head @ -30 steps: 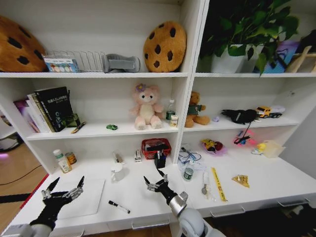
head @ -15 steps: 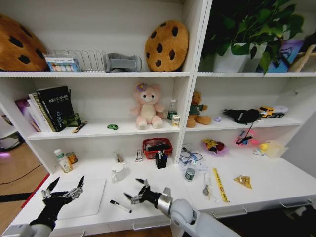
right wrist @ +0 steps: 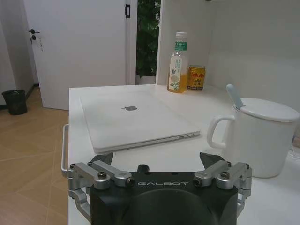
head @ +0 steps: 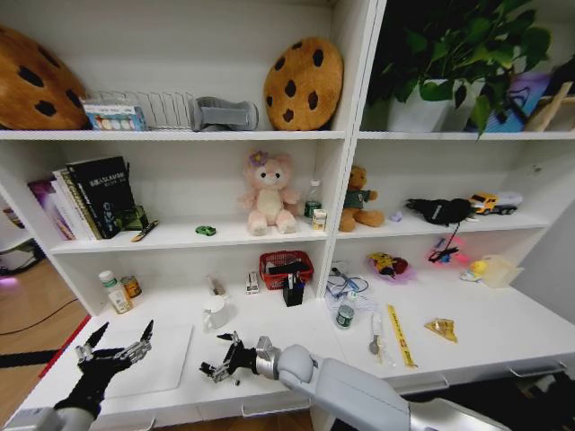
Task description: Organize the objects on the table.
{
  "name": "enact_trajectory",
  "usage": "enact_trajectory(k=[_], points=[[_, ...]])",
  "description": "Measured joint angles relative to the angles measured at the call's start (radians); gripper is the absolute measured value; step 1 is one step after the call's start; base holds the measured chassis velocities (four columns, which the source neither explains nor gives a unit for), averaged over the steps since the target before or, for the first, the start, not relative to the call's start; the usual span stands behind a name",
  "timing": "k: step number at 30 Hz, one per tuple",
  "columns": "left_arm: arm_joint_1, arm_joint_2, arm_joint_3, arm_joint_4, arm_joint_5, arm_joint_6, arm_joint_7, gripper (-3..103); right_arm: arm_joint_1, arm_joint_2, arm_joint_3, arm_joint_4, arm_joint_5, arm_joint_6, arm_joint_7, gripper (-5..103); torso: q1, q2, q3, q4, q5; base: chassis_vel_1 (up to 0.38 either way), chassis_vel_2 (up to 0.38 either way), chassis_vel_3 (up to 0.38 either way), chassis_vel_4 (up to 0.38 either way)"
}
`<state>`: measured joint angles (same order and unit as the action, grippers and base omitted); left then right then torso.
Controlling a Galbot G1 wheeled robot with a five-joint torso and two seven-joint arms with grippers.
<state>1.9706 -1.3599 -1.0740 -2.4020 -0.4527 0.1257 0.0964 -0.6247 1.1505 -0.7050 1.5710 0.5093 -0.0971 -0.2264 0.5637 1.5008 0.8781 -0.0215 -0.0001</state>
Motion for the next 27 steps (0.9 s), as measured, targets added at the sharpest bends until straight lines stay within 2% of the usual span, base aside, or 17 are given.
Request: enact_trajectory(k=[1, 3, 6, 8, 14, 21, 24, 27], points=[[0.0, 0.0, 0.0, 0.0, 0.0, 0.0, 0.0, 100, 0.0, 0.0, 0.0, 0.0, 0.0, 0.0, 0.0, 100, 0.0, 0.0, 0.0, 0.0, 0.0, 0.0, 0.0, 0.0, 0.0], [0.0, 0.0, 0.0, 0.0, 0.0, 0.0, 0.0, 100, -0.008, 0.007, 0.0, -0.024, -0.059, 0.019, -0.006, 100, 0.0, 0.0, 0.0, 0.0, 0.0, 0.0, 0.0, 0.0, 0.0], [0.0, 0.0, 0.0, 0.0, 0.0, 0.0, 0.0, 100, -0.01, 0.013, 0.0, -0.035, -0.079, 0.023, -0.006, 100, 0.0, 0.0, 0.0, 0.0, 0.0, 0.0, 0.0, 0.0, 0.0], [0.0, 0.0, 0.0, 0.0, 0.0, 0.0, 0.0, 100, -0.014, 0.042, 0.007, -0.071, -0.149, 0.045, -0.016, 100, 0.0, 0.0, 0.0, 0.0001, 0.0001, 0.0, 0.0, 0.0, 0.0], [0.0, 0.0, 0.0, 0.0, 0.0, 0.0, 0.0, 100, -0.012, 0.074, 0.006, -0.1, -0.215, 0.062, -0.022, 102, 0.0, 0.0, 0.0, 0.0002, 0.0, 0.0, 0.0, 0.0, 0.0], [0.0, 0.0, 0.0, 0.0, 0.0, 0.0, 0.0, 100, -0.014, 0.082, -0.002, -0.102, -0.219, 0.063, -0.027, 96, 0.0, 0.0, 0.0, 0.0002, 0.0001, 0.0, 0.0, 0.0, 0.0], [0.0, 0.0, 0.0, 0.0, 0.0, 0.0, 0.0, 100, -0.019, 0.081, -0.004, -0.102, -0.215, 0.055, -0.024, 91, 0.0, 0.0, 0.0, 0.0, 0.0, 0.0, 0.0, 0.0, 0.0], [0.0, 0.0, 0.0, 0.0, 0.0, 0.0, 0.0, 100, -0.023, 0.075, -0.005, -0.099, -0.196, 0.042, -0.018, 81, 0.0, 0.0, 0.0, 0.0, 0.0001, 0.0, 0.0, 0.0, 0.0]])
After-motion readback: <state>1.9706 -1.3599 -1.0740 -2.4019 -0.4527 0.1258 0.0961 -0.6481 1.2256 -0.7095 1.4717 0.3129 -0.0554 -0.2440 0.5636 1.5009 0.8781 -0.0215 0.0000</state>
